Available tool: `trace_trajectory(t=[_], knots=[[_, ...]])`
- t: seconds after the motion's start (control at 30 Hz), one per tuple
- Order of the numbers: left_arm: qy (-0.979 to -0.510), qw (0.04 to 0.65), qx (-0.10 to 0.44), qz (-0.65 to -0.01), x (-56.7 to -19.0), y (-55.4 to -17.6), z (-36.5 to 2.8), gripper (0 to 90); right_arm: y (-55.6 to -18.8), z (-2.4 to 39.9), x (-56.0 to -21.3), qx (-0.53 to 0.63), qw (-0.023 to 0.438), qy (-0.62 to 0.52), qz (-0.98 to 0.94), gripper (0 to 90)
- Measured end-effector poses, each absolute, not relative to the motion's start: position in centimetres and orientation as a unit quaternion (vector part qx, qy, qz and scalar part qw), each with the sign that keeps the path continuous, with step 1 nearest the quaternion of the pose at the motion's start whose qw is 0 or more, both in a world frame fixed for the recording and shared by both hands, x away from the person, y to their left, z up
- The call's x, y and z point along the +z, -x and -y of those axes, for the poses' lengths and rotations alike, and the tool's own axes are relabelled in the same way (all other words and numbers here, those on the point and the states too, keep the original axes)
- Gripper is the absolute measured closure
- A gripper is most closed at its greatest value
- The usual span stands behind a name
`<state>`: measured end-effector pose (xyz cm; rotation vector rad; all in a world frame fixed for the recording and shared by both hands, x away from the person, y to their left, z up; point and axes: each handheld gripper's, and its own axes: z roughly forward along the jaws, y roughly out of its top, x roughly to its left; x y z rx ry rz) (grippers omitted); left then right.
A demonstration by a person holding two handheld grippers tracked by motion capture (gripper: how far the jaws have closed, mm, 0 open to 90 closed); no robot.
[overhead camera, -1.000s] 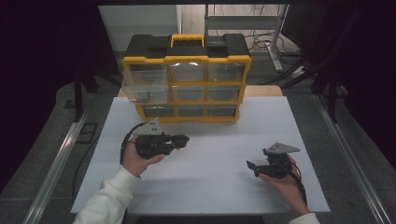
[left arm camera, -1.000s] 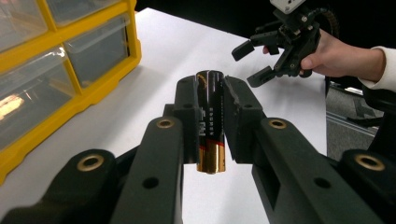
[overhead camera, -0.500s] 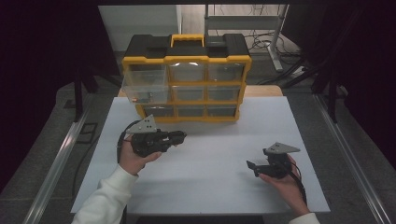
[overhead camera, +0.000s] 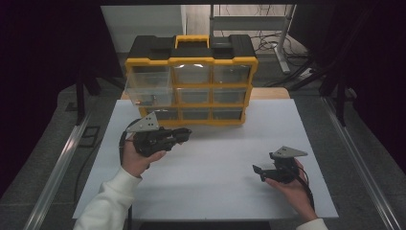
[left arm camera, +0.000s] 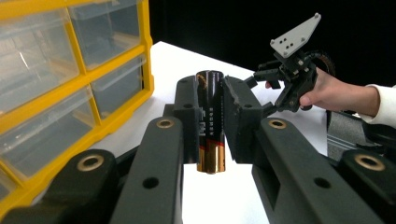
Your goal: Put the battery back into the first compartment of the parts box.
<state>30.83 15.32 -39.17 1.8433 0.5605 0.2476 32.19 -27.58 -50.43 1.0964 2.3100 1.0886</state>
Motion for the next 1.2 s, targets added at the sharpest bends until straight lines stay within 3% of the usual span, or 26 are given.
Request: trace_trajectory(t=[1.2], knots=[[-0.755, 0.593, 0.133, -0.247, -33.9, -32.3, -16.4, 77.1, -32.2, 27.6, -50.5, 0.384, 0.180, -0.390, -0.817, 14.2]])
